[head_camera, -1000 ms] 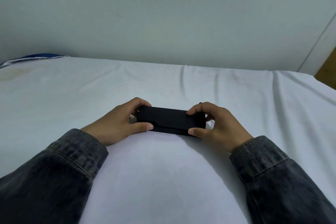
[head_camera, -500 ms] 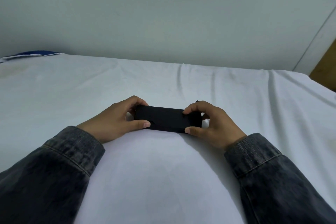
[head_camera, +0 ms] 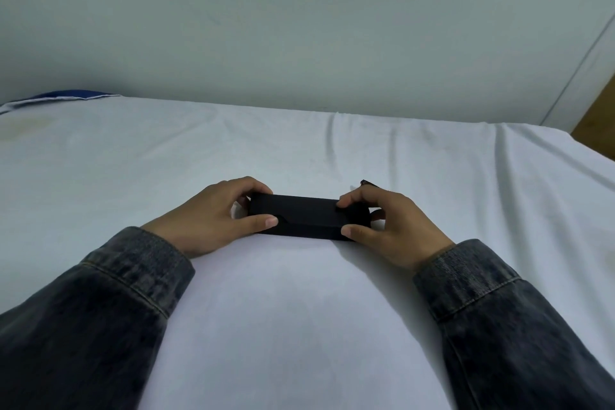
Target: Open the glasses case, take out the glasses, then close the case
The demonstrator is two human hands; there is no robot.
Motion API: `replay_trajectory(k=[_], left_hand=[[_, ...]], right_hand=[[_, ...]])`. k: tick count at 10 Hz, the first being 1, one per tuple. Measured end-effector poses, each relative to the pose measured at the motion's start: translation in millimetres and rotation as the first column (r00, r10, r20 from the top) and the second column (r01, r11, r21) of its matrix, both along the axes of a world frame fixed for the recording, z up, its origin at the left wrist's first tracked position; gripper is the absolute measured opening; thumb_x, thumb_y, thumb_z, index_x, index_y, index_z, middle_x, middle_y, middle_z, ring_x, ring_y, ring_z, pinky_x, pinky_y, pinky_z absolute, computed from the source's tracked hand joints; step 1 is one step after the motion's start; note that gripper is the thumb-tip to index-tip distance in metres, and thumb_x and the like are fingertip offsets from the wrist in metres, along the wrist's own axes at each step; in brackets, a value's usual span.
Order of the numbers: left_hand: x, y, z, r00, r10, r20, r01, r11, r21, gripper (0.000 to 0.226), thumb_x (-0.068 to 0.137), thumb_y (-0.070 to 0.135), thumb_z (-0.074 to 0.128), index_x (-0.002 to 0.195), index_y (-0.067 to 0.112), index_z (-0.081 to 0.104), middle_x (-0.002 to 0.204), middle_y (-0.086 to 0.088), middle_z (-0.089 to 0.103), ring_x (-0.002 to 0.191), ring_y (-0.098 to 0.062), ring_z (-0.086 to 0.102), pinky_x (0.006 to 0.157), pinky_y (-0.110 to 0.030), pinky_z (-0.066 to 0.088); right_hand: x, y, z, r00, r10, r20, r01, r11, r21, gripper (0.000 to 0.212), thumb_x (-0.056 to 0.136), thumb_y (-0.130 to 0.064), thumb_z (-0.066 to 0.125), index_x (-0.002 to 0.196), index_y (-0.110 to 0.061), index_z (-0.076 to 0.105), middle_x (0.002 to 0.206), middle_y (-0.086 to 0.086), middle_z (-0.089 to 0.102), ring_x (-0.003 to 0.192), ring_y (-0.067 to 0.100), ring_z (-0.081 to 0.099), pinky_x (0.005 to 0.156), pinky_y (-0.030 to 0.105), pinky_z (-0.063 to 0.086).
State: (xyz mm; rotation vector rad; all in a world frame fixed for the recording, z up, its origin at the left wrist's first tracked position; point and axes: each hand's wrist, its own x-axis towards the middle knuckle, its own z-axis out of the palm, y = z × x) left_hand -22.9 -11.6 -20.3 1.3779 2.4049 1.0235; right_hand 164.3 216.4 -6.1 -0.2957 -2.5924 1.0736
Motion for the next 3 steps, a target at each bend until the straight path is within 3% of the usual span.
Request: replay_trajectory(k=[2, 3], left_hand=[[2.5, 0.7, 2.7, 0.997, 0.048, 0.053, -0.049, 0.998, 0.026, 0.057, 0.072, 0.072, 0.062, 0.121, 0.043, 0.062, 0.118, 0.025, 0.064, 0.107, 0.011, 0.055, 0.082, -0.015, 0.042], [6.1, 3.0, 8.3, 0.989, 0.069, 0.134, -0.094, 0.977, 0.191, 0.054, 0.071, 0.068, 0.064, 0.117, 0.040, 0.063, 0.122, 0.018, 0.067, 0.109, 0.000, 0.060, 0.082, -0.022, 0.045]], right_hand=[[0.1, 1.6, 2.7, 0.991, -0.075, -0.114, 0.072, 0.997, -0.034, 0.014, 0.085, -0.026, 0.071, 0.098, -0.031, 0.070, 0.109, -0.004, 0.070, 0.105, 0.009, 0.063, 0.086, 0.029, 0.051], [0.5, 0.5, 9.8, 0.963, -0.113, -0.244, 0.088, 0.990, -0.109, 0.006, 0.087, -0.022, 0.070, 0.092, -0.025, 0.072, 0.095, -0.006, 0.071, 0.077, -0.001, 0.061, 0.068, 0.015, 0.045]])
